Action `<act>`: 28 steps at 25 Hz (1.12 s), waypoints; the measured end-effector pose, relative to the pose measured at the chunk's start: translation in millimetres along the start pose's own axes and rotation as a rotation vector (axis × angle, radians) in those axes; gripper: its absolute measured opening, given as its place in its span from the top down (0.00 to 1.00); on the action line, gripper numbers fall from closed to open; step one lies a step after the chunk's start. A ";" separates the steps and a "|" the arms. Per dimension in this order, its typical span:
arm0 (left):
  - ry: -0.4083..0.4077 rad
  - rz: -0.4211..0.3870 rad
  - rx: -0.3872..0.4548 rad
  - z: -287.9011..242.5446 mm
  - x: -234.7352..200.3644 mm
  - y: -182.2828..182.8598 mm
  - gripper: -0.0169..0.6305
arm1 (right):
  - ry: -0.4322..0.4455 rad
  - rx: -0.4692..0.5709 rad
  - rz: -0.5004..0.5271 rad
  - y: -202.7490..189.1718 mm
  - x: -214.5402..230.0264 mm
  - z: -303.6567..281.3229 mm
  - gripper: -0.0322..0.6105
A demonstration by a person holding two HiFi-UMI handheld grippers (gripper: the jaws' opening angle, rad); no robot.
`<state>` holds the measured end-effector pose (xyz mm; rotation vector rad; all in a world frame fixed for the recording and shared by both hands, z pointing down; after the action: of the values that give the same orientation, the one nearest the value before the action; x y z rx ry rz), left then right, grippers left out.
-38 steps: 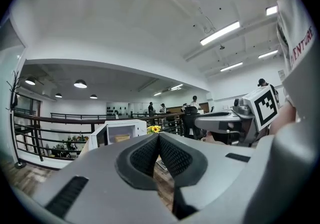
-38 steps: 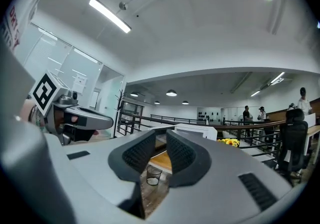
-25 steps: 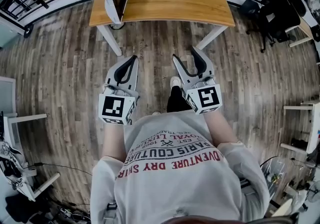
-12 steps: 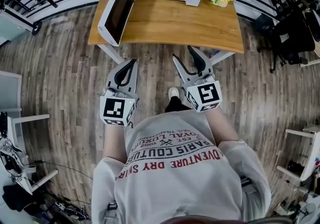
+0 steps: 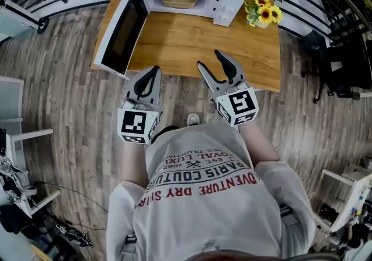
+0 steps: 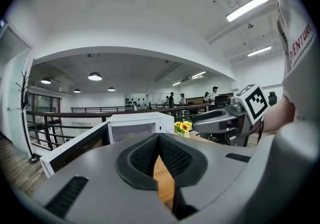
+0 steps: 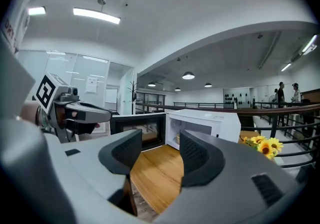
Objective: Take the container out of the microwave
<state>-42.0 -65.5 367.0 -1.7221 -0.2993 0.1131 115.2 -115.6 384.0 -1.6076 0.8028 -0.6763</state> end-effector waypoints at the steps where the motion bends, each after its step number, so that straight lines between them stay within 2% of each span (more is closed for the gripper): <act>1: 0.002 0.001 -0.012 -7.3 -0.2 -1.2 0.95 | 0.017 -0.010 -0.007 -1.0 6.8 -6.1 0.58; 8: -0.005 0.004 -0.074 -52.4 -21.1 -7.4 0.95 | 0.051 -0.104 0.020 -3.0 43.3 -61.5 0.58; 14: -0.041 0.020 -0.063 -97.0 -56.5 -5.6 0.95 | 0.036 -0.223 0.067 -12.2 73.8 -122.9 0.58; 19: -0.063 0.039 -0.041 -131.6 -86.9 4.7 0.95 | 0.077 -0.376 0.093 -22.1 99.7 -176.8 0.58; 24: -0.066 0.081 -0.034 -145.7 -94.6 -3.5 0.95 | 0.157 -0.570 0.188 -59.4 113.5 -210.6 0.58; 28: -0.069 0.102 -0.037 -155.2 -101.0 -10.6 0.95 | 0.193 -0.680 0.282 -81.5 124.7 -245.5 0.58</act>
<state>-102.7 -238.4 395.1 -1.7726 -0.2658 0.2436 7.5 -351.3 507.8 -1.9862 1.4836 -0.3692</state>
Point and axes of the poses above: the fingertips, and each gripper's own axes: z backward along the fingers, x to its right, y out of its top, the point moved 3 cm from there along z, backward along the fingers, and after that the axes turned 8 degrees about y, right-handed, at the moved point
